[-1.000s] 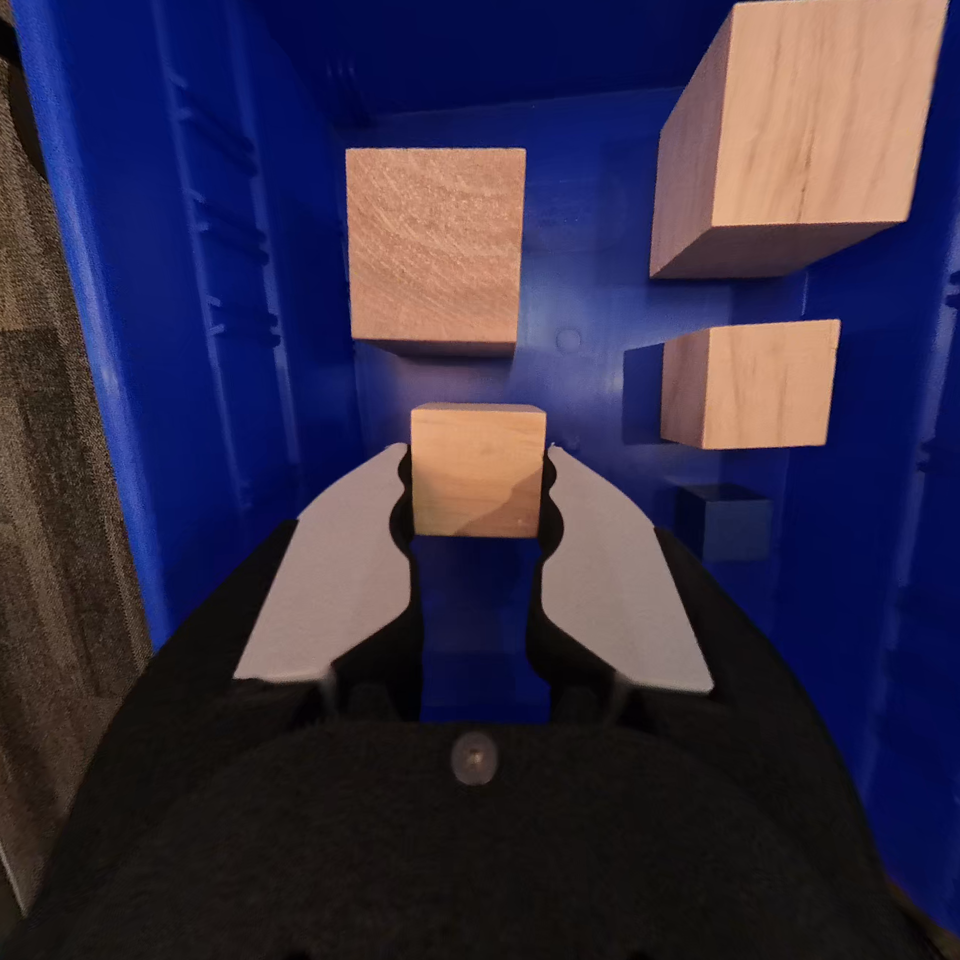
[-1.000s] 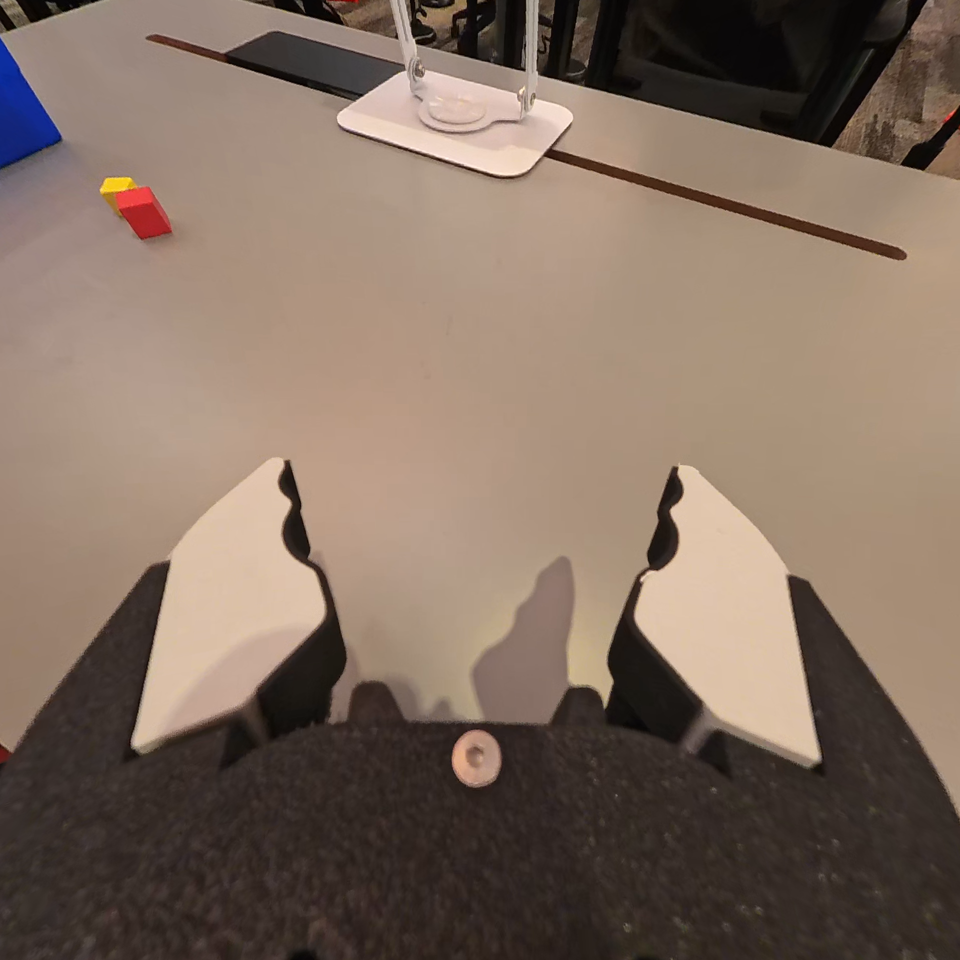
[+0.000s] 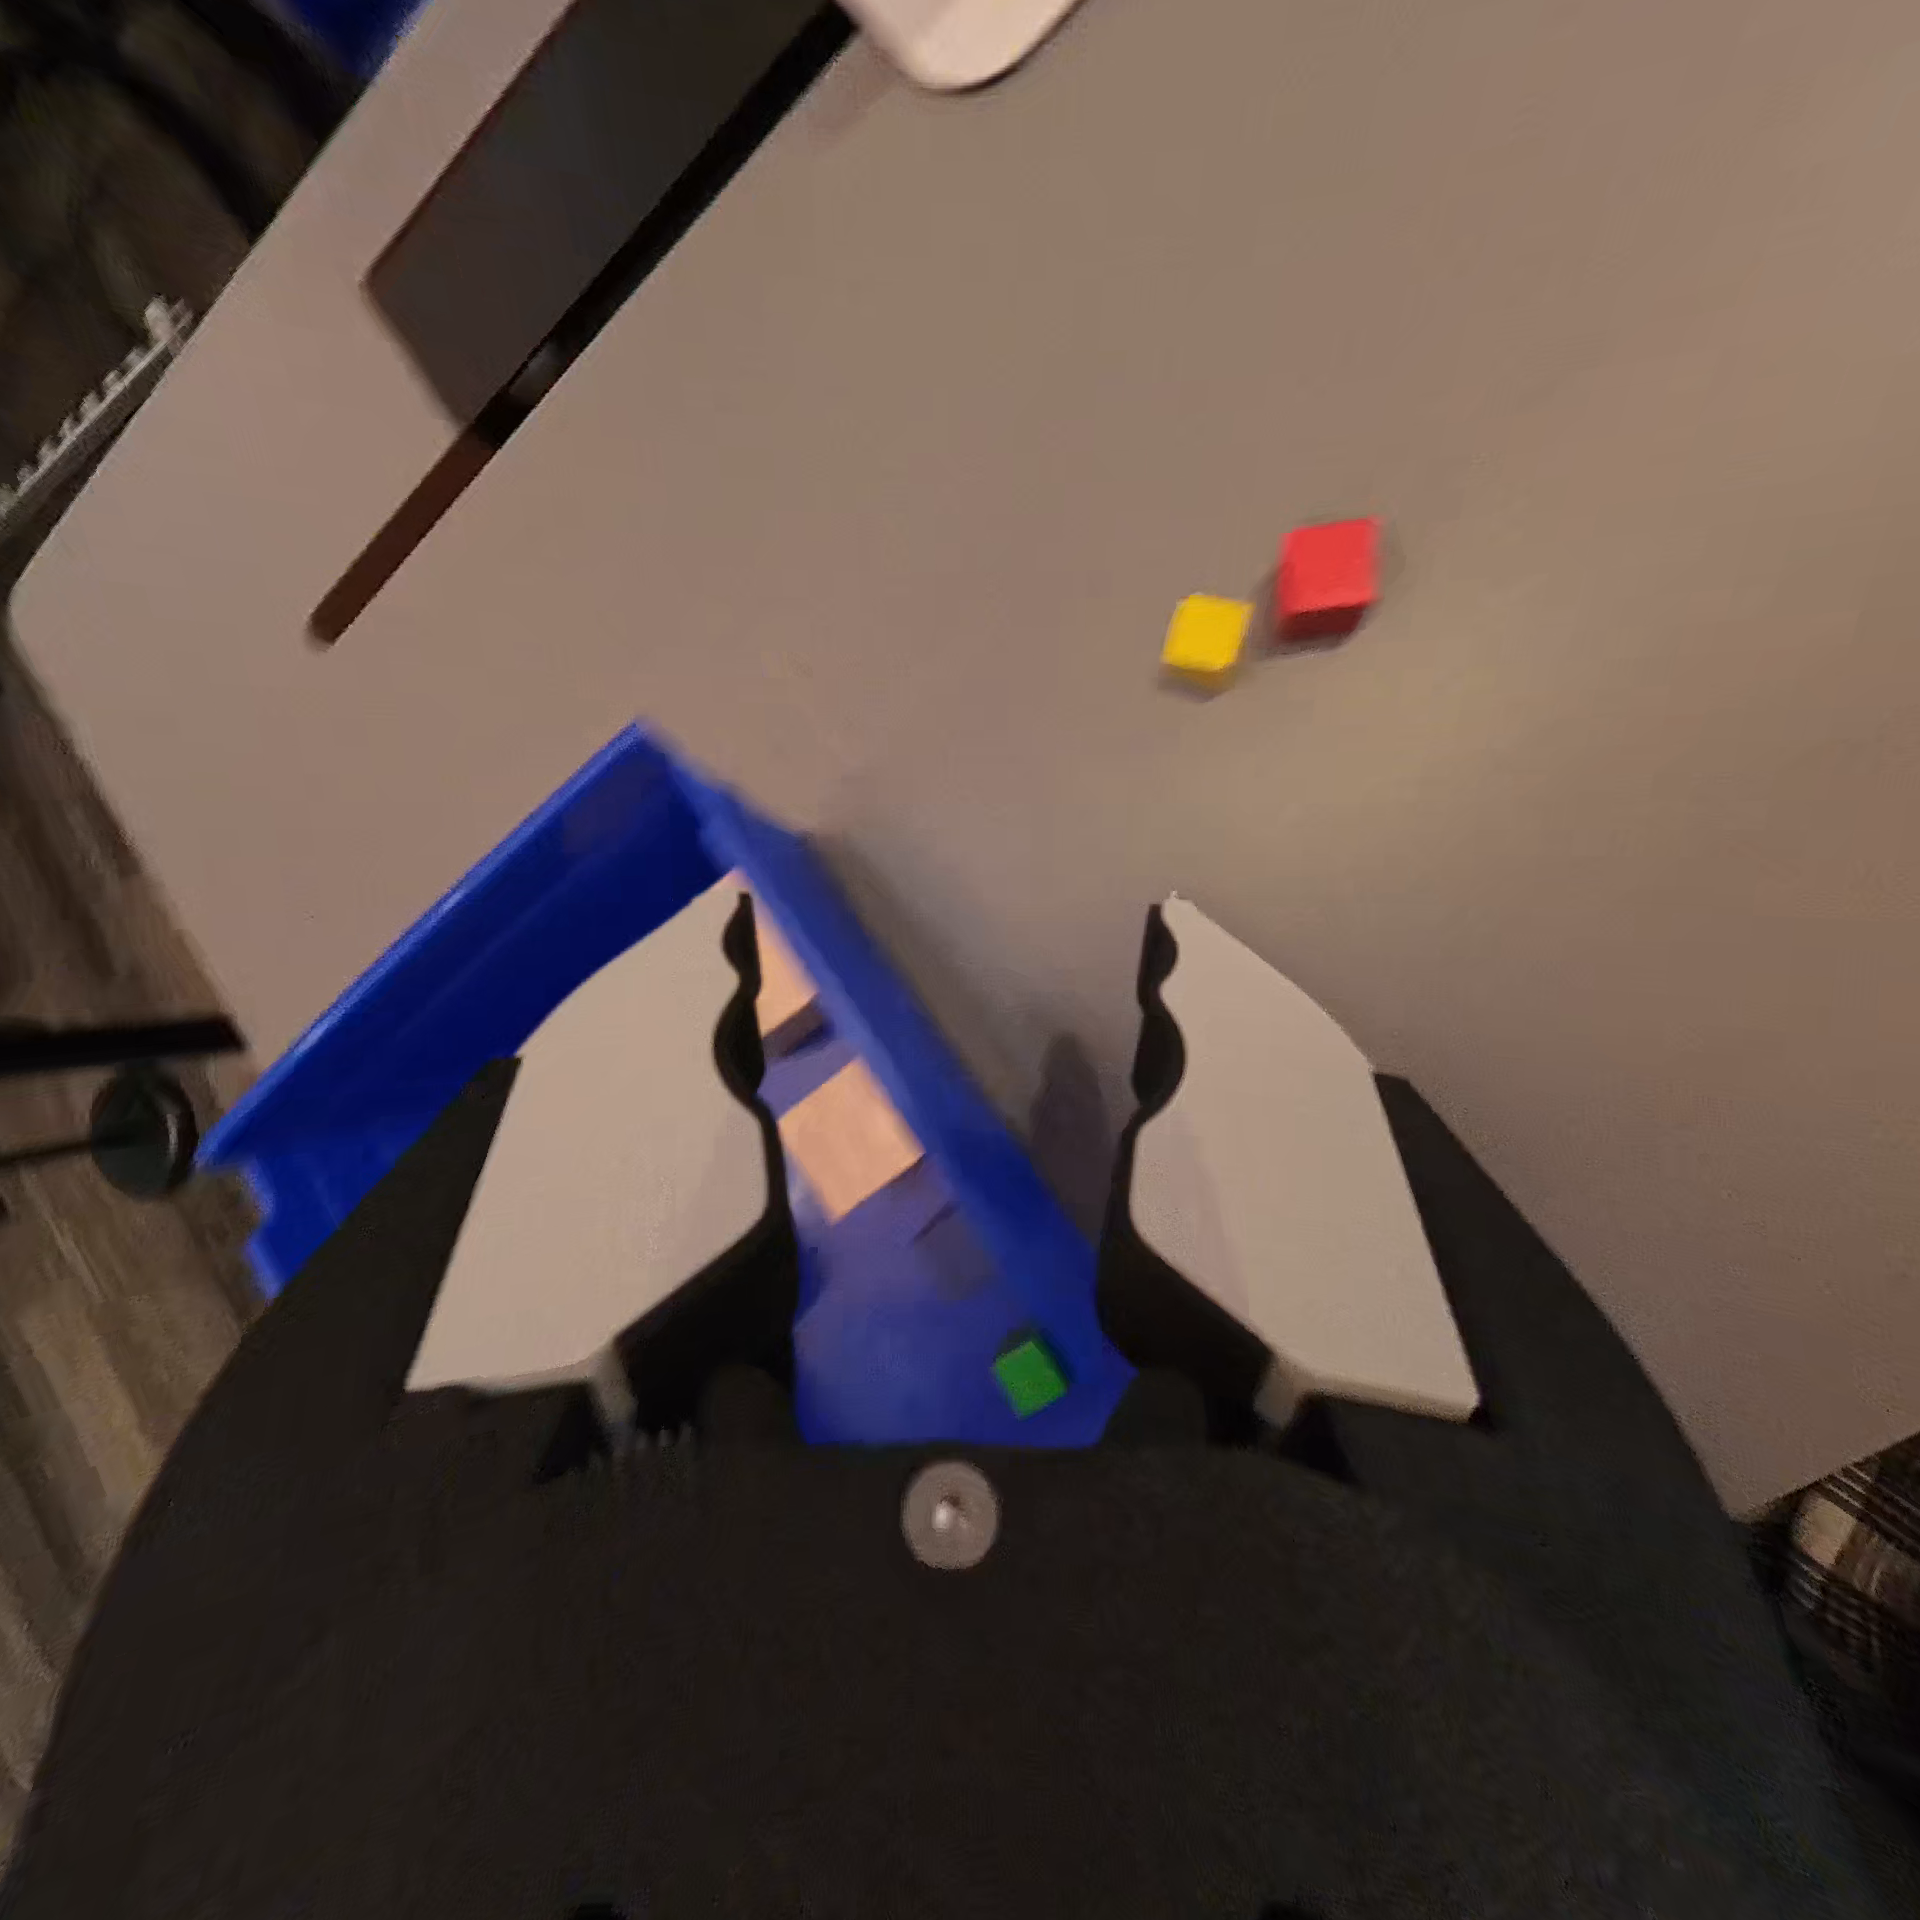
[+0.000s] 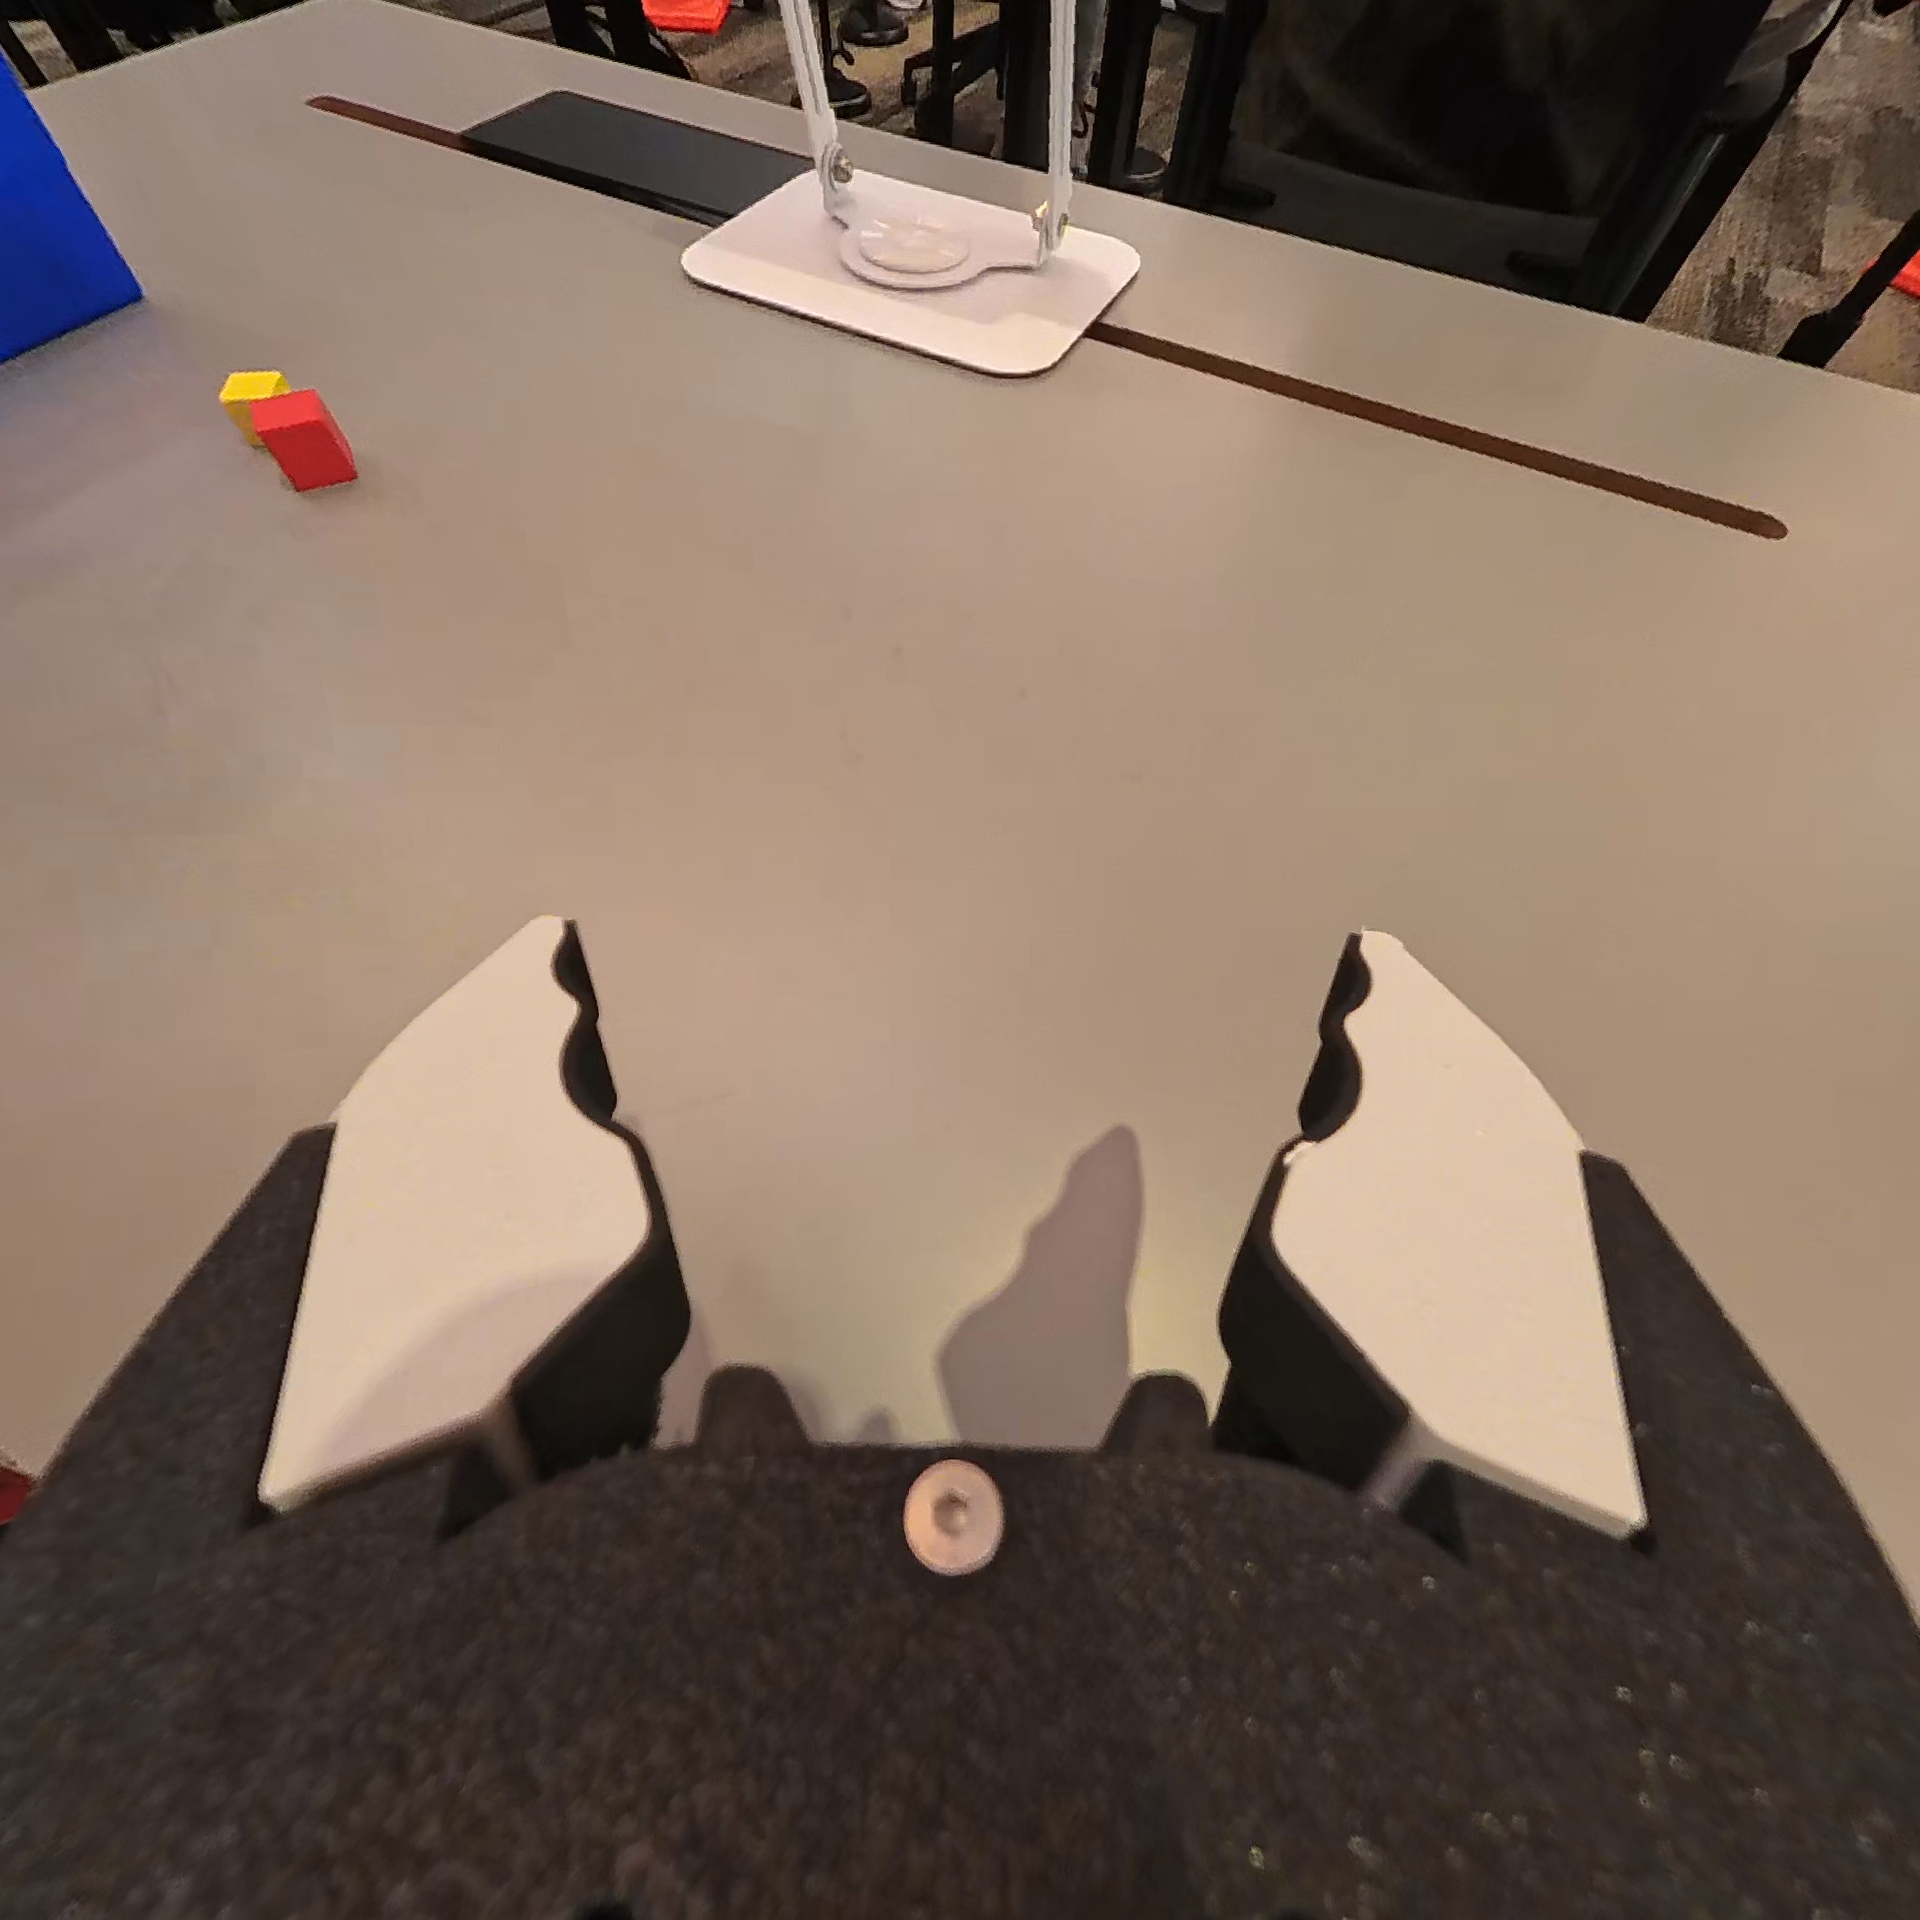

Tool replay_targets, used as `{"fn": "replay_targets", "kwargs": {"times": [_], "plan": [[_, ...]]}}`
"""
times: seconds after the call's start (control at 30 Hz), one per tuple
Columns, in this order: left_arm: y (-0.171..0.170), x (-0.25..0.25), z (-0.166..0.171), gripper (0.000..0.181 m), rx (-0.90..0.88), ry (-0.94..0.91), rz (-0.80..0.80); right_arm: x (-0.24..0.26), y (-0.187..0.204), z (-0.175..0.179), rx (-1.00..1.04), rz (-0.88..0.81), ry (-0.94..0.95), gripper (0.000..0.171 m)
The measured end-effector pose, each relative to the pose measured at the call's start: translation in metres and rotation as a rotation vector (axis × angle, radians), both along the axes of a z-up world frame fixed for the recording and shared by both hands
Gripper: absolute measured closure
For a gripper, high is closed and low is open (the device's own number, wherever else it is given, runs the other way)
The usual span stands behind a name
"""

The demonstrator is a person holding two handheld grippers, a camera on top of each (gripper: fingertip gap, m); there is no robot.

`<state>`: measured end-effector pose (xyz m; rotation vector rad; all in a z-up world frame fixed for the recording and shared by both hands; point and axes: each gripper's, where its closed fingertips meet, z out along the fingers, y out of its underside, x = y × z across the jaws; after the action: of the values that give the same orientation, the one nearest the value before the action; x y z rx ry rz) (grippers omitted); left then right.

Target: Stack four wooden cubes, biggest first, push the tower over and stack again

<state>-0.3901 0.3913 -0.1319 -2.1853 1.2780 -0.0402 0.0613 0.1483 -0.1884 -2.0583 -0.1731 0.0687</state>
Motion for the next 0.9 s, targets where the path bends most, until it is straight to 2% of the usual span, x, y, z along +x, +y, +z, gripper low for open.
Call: {"fn": "replay_targets", "kwargs": {"times": [0.13,0.27,0.43,0.57,0.8,0.9], "plan": [[-0.015,0.077,-0.032,0.116,-0.037,0.046,-0.121,0.003,-0.006,0.000,-0.002,-0.012,0.001,0.042],[-0.015,0.118,-0.069,0.119,-0.123,-0.015,-0.118,0.012,-0.015,0.002,0.000,-0.033,-0.004,0.042],[-0.006,0.132,-0.098,0.121,-0.128,-0.063,-0.080,0.026,-0.024,0.003,0.004,-0.063,-0.001,0.042],[-0.009,0.138,-0.112,0.128,-0.120,-0.094,-0.064,0.030,-0.024,0.000,0.002,-0.067,0.007,0.042],[-0.010,0.143,-0.135,0.131,-0.137,-0.077,-0.043,0.025,-0.019,-0.007,-0.011,-0.049,0.014,0.042],[-0.011,0.145,-0.143,0.147,-0.156,-0.072,-0.047,0.025,-0.019,-0.007,-0.011,-0.051,0.011,0.042]]}}
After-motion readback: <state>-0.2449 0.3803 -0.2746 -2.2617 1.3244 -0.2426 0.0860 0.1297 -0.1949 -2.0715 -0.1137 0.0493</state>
